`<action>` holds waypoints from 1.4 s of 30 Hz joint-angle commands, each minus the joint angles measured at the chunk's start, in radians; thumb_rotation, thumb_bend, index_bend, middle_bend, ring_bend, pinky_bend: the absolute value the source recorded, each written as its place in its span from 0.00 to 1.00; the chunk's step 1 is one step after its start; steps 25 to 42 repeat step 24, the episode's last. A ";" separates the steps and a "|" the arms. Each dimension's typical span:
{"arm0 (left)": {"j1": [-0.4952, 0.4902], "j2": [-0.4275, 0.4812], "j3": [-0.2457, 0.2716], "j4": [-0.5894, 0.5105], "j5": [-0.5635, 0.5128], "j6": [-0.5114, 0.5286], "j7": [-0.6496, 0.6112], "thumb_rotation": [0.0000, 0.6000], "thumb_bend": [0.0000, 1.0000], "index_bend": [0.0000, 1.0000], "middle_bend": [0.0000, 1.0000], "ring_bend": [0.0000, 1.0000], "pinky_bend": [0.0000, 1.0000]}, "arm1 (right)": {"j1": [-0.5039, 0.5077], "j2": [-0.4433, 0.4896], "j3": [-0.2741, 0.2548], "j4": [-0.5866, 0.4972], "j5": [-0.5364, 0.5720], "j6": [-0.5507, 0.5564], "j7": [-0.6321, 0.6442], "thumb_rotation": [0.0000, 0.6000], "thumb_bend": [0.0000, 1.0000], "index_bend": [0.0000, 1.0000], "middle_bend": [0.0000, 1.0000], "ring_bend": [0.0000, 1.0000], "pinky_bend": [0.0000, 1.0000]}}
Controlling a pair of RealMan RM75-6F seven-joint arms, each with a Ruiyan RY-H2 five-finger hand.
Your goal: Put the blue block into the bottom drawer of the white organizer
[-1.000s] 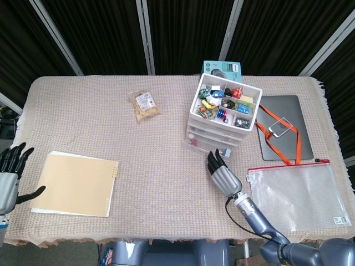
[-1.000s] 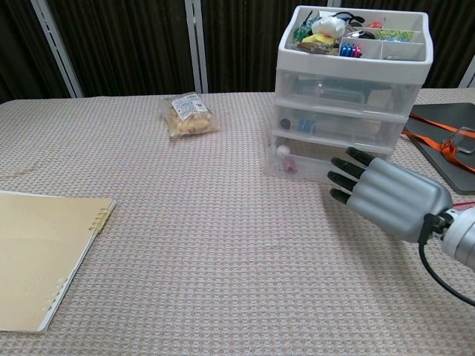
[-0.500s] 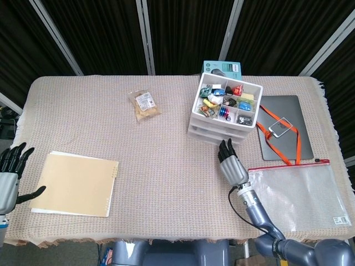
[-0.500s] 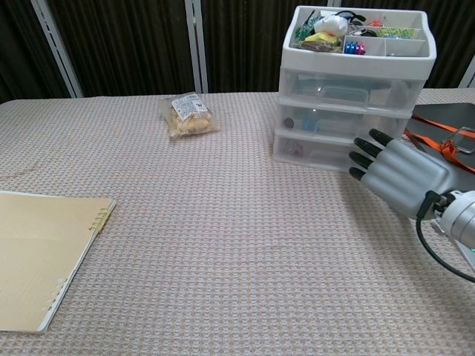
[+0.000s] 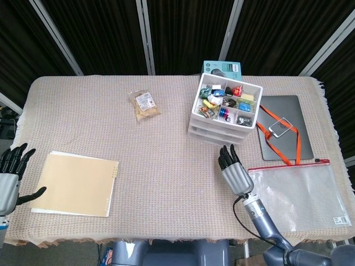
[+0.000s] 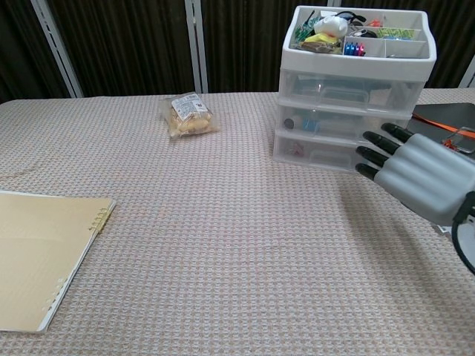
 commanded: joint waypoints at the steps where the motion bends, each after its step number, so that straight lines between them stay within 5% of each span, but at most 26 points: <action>1: 0.001 -0.001 0.000 0.002 0.001 0.003 0.005 1.00 0.15 0.10 0.00 0.00 0.00 | -0.047 0.120 -0.015 -0.159 -0.034 0.082 0.061 1.00 0.34 0.20 0.08 0.01 0.09; 8: 0.002 0.000 0.002 0.006 -0.007 -0.006 0.032 1.00 0.15 0.10 0.00 0.00 0.00 | -0.150 0.341 -0.030 -0.429 -0.016 0.188 0.313 1.00 0.22 0.16 0.08 0.00 0.09; 14: 0.000 0.001 0.005 0.009 -0.003 -0.010 0.051 1.00 0.15 0.10 0.00 0.00 0.00 | -0.233 0.476 -0.063 -0.546 -0.024 0.267 0.608 1.00 0.09 0.10 0.04 0.00 0.09; 22: 0.000 0.003 0.014 0.008 0.003 -0.017 0.093 1.00 0.15 0.10 0.00 0.00 0.00 | -0.318 0.564 -0.119 -0.454 -0.065 0.316 0.974 1.00 0.02 0.00 0.00 0.00 0.07; 42: -0.001 0.003 0.015 0.009 0.010 -0.015 0.098 1.00 0.15 0.09 0.00 0.00 0.00 | -0.326 0.554 -0.117 -0.409 -0.069 0.322 1.006 1.00 0.02 0.00 0.00 0.00 0.06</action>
